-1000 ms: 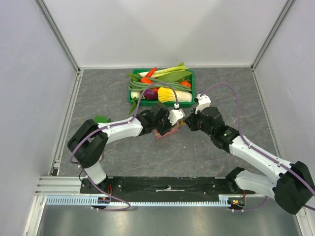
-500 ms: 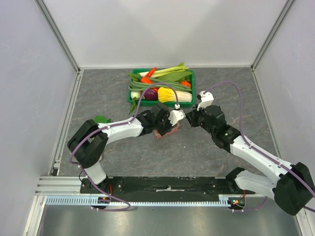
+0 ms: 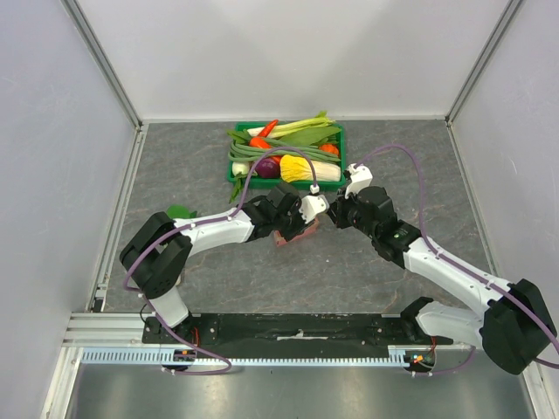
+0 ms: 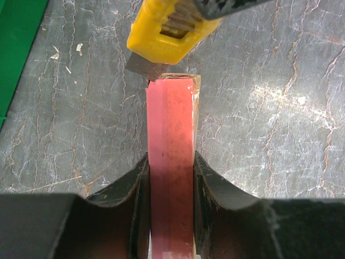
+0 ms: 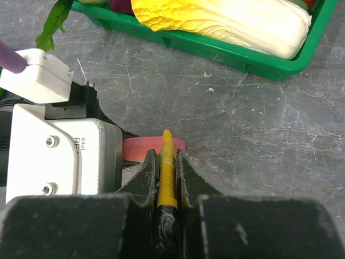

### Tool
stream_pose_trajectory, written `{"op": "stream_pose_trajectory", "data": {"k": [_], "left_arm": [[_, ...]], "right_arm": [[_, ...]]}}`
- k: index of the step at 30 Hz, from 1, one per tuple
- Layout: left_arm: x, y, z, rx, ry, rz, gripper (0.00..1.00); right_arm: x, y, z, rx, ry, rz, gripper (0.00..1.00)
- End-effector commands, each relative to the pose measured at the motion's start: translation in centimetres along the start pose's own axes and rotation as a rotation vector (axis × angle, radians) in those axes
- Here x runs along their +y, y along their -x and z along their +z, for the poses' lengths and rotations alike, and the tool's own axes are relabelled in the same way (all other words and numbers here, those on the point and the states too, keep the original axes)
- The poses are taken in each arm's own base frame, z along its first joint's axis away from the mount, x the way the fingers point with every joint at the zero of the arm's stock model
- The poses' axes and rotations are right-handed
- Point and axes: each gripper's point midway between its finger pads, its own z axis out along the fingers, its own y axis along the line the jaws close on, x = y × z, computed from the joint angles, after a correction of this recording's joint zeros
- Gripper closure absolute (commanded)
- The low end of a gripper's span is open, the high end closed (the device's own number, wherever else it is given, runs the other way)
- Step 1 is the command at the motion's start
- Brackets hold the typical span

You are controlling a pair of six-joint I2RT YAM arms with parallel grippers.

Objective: Unpack the express box

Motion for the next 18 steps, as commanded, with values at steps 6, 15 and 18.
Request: {"op": "stream_pose_trajectory", "data": {"k": [6,15,18], "left_arm": [[-2.69,-9.54,-0.18,0.322,-0.084,0.002,0.96],[-2.75,-9.57,-0.08,0.326,-0.086,0.001,0.97],[-2.71,-9.67,-0.08,0.329,-0.086,0.001,0.97]], "right_arm": [[-0.15,0.88,0.0,-0.029,-0.007,-0.021,1.0],[-0.03,0.8,-0.36,-0.03,0.004,-0.028,1.0],[0.28,0.25,-0.35,-0.014,0.025,-0.028,1.0]]}}
